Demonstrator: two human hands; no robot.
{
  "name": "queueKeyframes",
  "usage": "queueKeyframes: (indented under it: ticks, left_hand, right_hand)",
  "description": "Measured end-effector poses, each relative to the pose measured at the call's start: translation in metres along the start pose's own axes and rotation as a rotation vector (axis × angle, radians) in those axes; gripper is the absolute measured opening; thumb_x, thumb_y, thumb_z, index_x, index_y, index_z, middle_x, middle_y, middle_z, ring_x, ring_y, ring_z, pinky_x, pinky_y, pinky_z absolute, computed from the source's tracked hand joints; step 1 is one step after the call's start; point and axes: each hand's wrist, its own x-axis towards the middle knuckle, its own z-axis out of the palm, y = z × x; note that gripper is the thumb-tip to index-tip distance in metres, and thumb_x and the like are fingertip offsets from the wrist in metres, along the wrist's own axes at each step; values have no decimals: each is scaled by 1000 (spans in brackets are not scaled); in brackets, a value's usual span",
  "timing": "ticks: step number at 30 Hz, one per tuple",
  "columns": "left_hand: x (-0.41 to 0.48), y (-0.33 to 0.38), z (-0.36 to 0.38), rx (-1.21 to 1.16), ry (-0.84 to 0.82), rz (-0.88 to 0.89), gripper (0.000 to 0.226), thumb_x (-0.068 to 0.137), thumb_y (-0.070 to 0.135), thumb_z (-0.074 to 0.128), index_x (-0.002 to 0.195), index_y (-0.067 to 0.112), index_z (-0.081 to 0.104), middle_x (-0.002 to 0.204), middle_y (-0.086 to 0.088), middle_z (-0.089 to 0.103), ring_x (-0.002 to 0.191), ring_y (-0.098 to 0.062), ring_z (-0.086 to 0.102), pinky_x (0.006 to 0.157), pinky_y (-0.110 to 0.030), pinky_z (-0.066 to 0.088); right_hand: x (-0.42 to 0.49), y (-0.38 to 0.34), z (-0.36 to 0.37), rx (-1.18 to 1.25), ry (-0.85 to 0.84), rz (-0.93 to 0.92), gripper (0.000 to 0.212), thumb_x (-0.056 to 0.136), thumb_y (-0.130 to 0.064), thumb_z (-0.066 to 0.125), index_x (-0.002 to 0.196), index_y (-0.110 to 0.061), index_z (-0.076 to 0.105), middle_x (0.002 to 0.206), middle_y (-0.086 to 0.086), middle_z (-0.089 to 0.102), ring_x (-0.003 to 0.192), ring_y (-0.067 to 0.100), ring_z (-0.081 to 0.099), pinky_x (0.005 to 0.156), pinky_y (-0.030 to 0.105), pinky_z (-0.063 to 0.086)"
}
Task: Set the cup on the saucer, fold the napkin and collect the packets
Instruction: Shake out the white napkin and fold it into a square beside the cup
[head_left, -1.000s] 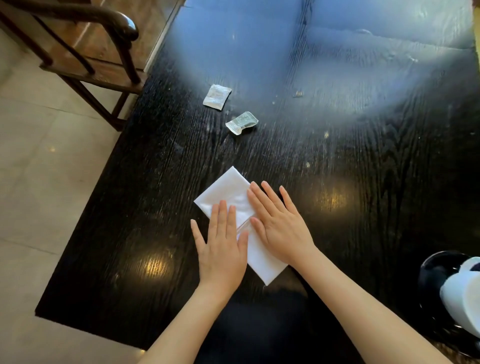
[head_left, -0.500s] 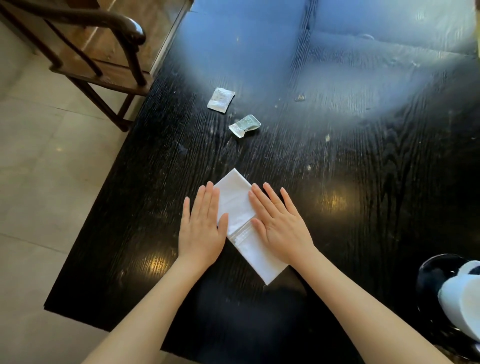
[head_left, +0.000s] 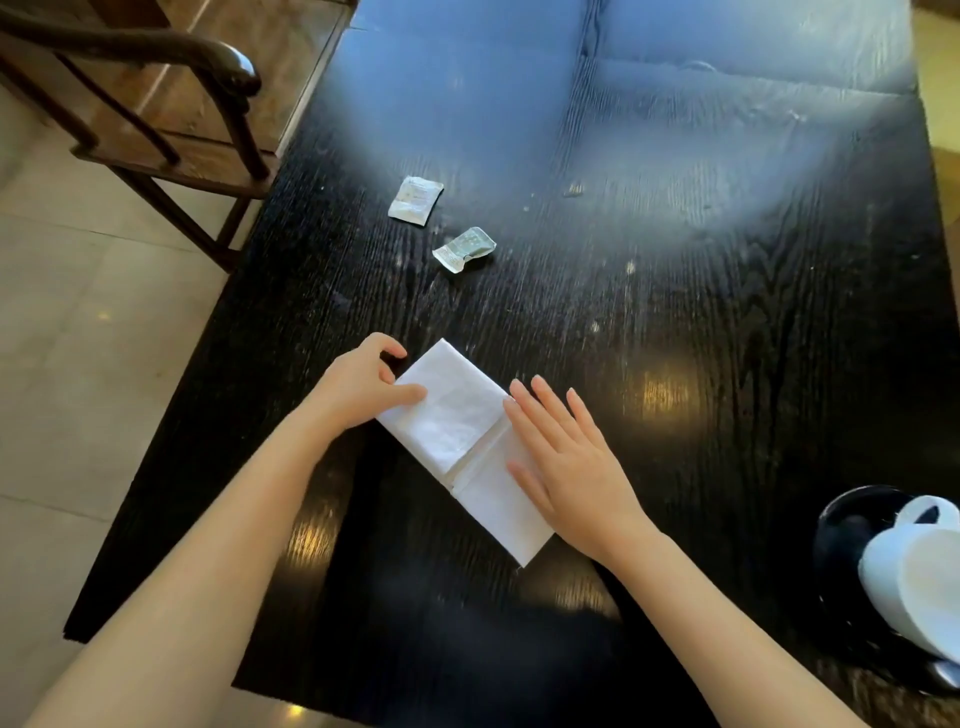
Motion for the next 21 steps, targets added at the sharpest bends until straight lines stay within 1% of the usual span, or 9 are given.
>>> queueKeyframes:
  ticks: [3,7,9,11,14,15,17,19,21]
  left_hand:
    - [-8,-6,-6,-138,-127,2,30,73,33,74,100,26,61,85,2,61,82,-15,59,65,-24,42]
    - [-38,-4,-3,-355,-200,63,39,74,27,75,108,34,57,104,6,64,96,-12,62,81,-30,51]
    - [-55,1,3,-423,-130,107,39,77,19,72,108,37,55,104,8,64,97,-11,62,80,-30,51]
    - [-72,9,13,-422,57,139,37,80,12,66,104,38,56,99,11,66,94,-8,62,76,-25,50]
    - [-103,25,37,-312,350,223,35,83,8,60,100,39,57,87,17,66,85,3,61,65,-11,48]
    - [-113,29,47,-270,411,278,33,85,9,59,102,37,58,84,16,66,82,3,61,63,-11,48]
    - [-128,36,68,-184,519,383,29,87,10,58,109,28,62,92,10,70,82,-2,64,67,-16,52]
    - [-135,38,89,-91,630,510,28,87,8,54,113,13,66,107,0,70,100,-12,65,87,-27,51]
    - [-141,36,109,6,669,646,29,88,5,49,113,5,65,114,-6,67,112,-19,61,99,-41,47]
  right_hand:
    - [-9,0,15,-10,-144,1,64,95,-52,15,147,-22,-4,155,-7,-9,144,13,-12,115,38,-12]
    - [-8,-1,23,-42,-129,28,65,95,-53,16,149,-19,-1,156,-6,-6,143,12,-15,115,39,-10]
    - [-8,0,24,-21,-100,19,64,96,-51,18,149,-19,3,156,-6,-5,143,12,-13,115,39,-10]
    - [-7,3,22,109,-52,-19,60,97,-46,26,150,-21,9,155,-10,-3,144,9,-10,118,34,-8]
    - [-7,5,4,649,53,117,45,98,-28,39,143,-22,34,151,-14,23,143,0,12,118,21,8]
    - [-9,6,-4,802,136,217,39,98,-24,42,137,-22,44,144,-15,37,137,-4,26,114,16,19]
    - [-10,7,-19,974,261,403,28,97,-24,44,119,-24,60,122,-14,61,111,-3,56,95,15,45]
    - [-7,9,-34,1265,172,567,32,97,-36,39,104,-19,66,96,-3,72,81,10,70,68,23,58]
    - [-4,13,-47,1484,-44,675,46,96,-47,32,97,-17,67,80,2,75,66,18,72,54,27,59]
